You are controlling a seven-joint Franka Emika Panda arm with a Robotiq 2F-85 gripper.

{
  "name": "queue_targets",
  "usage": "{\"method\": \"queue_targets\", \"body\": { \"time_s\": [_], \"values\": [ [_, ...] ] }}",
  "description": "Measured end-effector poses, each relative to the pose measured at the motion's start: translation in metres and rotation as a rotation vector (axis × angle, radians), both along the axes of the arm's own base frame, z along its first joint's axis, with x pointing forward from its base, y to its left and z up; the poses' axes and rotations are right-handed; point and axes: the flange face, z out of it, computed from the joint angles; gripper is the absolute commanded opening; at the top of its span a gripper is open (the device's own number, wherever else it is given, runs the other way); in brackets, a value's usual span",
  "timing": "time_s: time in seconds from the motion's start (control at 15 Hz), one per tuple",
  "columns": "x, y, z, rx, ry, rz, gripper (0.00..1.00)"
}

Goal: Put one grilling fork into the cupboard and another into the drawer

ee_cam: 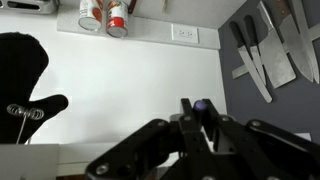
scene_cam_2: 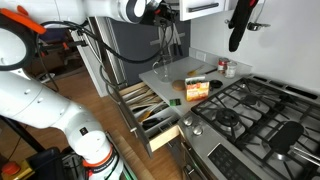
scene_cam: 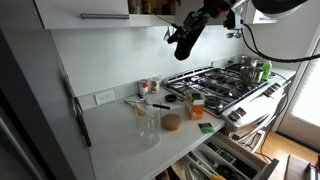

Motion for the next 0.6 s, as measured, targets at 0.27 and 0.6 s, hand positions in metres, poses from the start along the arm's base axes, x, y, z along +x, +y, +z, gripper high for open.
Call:
{"method": "queue_targets", "body": {
  "time_s": [0.27,0.6],
  "values": [
    [-0.008,0.001,0.034,0.006,-0.063,-0.058,0.04],
    [0.009,0.018,0.056,-0.043,-0.076,-0.170,0.15]
  ]
}}
